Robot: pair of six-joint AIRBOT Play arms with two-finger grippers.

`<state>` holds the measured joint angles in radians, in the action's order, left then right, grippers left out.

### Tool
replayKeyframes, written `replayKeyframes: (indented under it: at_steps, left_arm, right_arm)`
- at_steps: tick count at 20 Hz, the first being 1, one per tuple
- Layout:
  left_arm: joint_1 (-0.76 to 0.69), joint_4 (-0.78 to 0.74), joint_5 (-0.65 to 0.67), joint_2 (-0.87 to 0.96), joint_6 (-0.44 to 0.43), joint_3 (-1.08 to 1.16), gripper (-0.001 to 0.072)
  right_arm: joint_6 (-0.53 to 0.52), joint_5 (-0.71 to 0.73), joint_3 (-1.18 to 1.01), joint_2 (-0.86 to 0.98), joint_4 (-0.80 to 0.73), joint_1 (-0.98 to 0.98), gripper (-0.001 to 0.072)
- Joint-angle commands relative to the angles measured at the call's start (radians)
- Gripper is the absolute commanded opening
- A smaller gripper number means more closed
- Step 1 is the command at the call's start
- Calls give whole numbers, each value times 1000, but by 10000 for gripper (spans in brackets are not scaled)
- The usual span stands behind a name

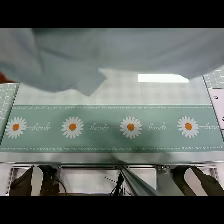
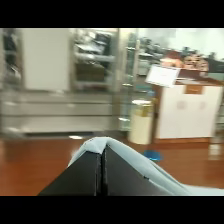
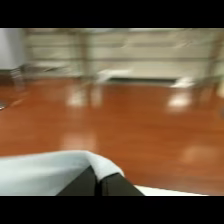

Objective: Fold the shirts.

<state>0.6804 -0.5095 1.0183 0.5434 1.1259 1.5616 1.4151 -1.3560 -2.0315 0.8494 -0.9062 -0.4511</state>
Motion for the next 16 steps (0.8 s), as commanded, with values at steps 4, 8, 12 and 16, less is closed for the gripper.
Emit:
replayKeyframes:
  at_steps: [4, 8, 12, 16]
  left_arm:
    - [-129, -649, -63, -309, 277, 20, 19]
    - [-281, -831, -4, -325, 355, -8, 19]
    - [-288, -848, 49, -274, 410, -185, 18]
    - [-288, -607, 47, -97, 351, -367, 19]
  right_arm:
    - [88, -113, 13, -176, -230, 108, 21]
    - [143, -246, 51, -187, -453, 246, 21]
    - [164, -264, 198, -187, -498, 283, 21]
    - [154, -117, 544, -171, -445, 284, 21]
